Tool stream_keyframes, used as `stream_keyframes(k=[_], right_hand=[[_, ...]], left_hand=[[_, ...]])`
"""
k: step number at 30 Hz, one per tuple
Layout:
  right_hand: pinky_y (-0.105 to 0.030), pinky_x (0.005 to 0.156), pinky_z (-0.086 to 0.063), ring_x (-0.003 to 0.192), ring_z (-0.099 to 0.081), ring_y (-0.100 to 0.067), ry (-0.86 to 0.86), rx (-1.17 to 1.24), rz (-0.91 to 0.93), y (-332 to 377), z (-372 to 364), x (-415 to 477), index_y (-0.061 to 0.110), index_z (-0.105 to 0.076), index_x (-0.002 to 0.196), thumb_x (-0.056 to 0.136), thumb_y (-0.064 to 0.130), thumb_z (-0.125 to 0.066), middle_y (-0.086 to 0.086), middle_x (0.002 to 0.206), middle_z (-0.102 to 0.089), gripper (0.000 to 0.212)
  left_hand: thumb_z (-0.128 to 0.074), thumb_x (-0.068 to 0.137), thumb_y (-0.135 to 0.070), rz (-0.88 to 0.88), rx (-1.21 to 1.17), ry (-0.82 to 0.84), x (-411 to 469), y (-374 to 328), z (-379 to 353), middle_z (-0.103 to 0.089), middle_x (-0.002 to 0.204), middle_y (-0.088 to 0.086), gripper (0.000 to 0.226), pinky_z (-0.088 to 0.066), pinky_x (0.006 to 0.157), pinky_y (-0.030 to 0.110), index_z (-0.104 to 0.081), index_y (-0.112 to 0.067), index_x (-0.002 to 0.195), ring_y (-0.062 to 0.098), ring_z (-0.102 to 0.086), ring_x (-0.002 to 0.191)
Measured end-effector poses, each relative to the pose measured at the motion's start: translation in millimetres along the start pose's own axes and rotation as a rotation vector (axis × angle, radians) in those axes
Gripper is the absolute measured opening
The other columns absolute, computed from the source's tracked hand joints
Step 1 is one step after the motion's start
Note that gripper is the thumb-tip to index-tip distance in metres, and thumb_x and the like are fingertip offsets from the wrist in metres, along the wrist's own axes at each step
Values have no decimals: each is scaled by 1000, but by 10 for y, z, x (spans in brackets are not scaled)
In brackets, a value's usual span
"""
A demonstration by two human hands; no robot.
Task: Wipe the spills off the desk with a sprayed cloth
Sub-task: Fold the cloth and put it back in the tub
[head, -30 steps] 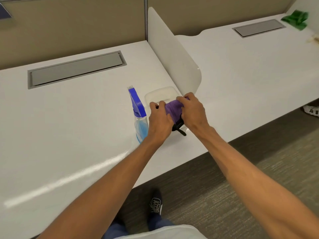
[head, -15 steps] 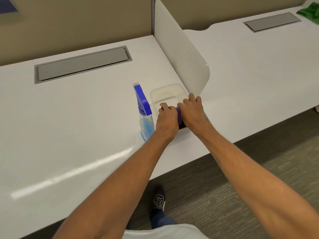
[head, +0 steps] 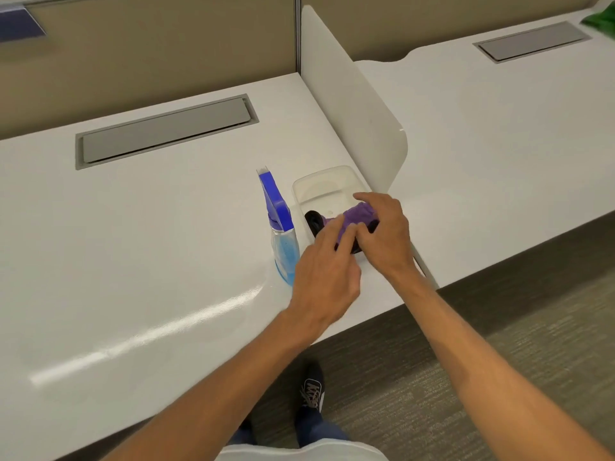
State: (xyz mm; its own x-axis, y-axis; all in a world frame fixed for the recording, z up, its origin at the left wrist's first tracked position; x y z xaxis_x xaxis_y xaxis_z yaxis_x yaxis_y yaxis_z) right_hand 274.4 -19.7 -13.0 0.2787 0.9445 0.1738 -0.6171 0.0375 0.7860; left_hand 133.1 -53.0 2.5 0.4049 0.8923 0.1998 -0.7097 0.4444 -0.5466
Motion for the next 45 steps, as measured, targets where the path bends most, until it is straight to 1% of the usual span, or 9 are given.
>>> stream_keyframes(k=[8, 15, 19, 25, 31, 35, 39, 43, 45], right_hand=[[-9, 100, -45, 127, -45, 7, 238, 266, -35, 575, -509, -537, 24, -43, 147, 85, 25, -80, 6, 145, -50, 72], [-36, 102, -55, 119, -39, 23, 15, 384, -206, 836, -1177, -663, 27, -36, 150, 81, 55, -70, 5, 149, -46, 82], [-13, 85, -54, 113, -45, 25, -172, 435, -258, 889, -1307, -592, 36, -40, 133, 86, 49, -68, 5, 135, -53, 57], [-8, 75, -50, 89, -66, -14, -380, 387, -241, 881, -1227, -392, 4, -60, 116, 85, 14, -80, -10, 102, -70, 39], [-6, 67, -45, 62, -58, -6, -403, 386, -55, 1069, -677, -24, 3, -64, 89, 81, 19, -79, -1, 72, -66, 23], [-31, 71, -59, 69, -66, -8, -451, 359, 157, 1204, -199, 380, 2, -57, 95, 82, 20, -75, 12, 75, -63, 28], [-48, 83, -61, 82, -74, -32, -383, 270, 201, 1077, -32, 805, 2, -58, 111, 84, 34, -70, -13, 92, -71, 44], [-14, 86, -56, 81, -67, -14, -392, 207, 268, 908, -100, 986, -3, -59, 116, 84, 36, -66, -15, 98, -73, 51], [-18, 85, -55, 84, -64, -12, -352, 217, 257, 808, -171, 1065, -3, -59, 117, 83, 36, -65, -9, 97, -69, 52]], left_hand=[[-61, 88, -24, 45, 54, -362, -764, 630, 720, -73, 116, 5, 32, -59, 84, 30, -73, -8, 113, 17, -68, 104], [-57, 91, -42, 284, 179, -185, -686, 1136, 721, -27, 167, 6, 74, -25, 121, 47, -36, -15, 155, 26, -27, 153], [-52, 91, -45, 324, 220, -132, -599, 1303, 693, -12, 170, 7, 81, -18, 125, 53, -23, -16, 160, 26, -12, 157], [-57, 93, -41, 340, 237, -94, -613, 1452, 677, -9, 171, 7, 82, -14, 126, 51, -18, -17, 162, 27, -10, 158], [-48, 94, -48, 312, 261, -92, -619, 1493, 734, -5, 171, 5, 82, -10, 127, 48, -13, -20, 162, 23, -4, 158], [-45, 95, -49, 294, 250, -89, -596, 1483, 747, -1, 171, 5, 81, -9, 128, 48, -11, -20, 163, 21, 2, 158], [-45, 94, -49, 292, 224, -73, -558, 1428, 724, 2, 171, 5, 83, -8, 128, 48, -9, -20, 163, 21, 4, 158], [-44, 94, -50, 306, 202, -46, -505, 1381, 683, 5, 171, 5, 84, -8, 128, 48, -7, -22, 163, 21, 6, 158], [-43, 94, -52, 316, 192, -31, -480, 1376, 659, 7, 171, 4, 84, -8, 128, 48, -5, -23, 163, 21, 6, 158]])
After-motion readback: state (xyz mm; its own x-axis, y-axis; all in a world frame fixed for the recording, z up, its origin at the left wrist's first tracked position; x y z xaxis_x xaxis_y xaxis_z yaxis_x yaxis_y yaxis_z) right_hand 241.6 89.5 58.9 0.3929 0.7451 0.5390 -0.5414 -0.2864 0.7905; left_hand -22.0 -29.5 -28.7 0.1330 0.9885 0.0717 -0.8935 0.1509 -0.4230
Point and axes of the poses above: each hand's wrist, its own x-axis towards the middle knuckle, its own z-axis out of the back of the hand, y = z × x, the point moved 3 cm from there along x, towards the middle knuckle
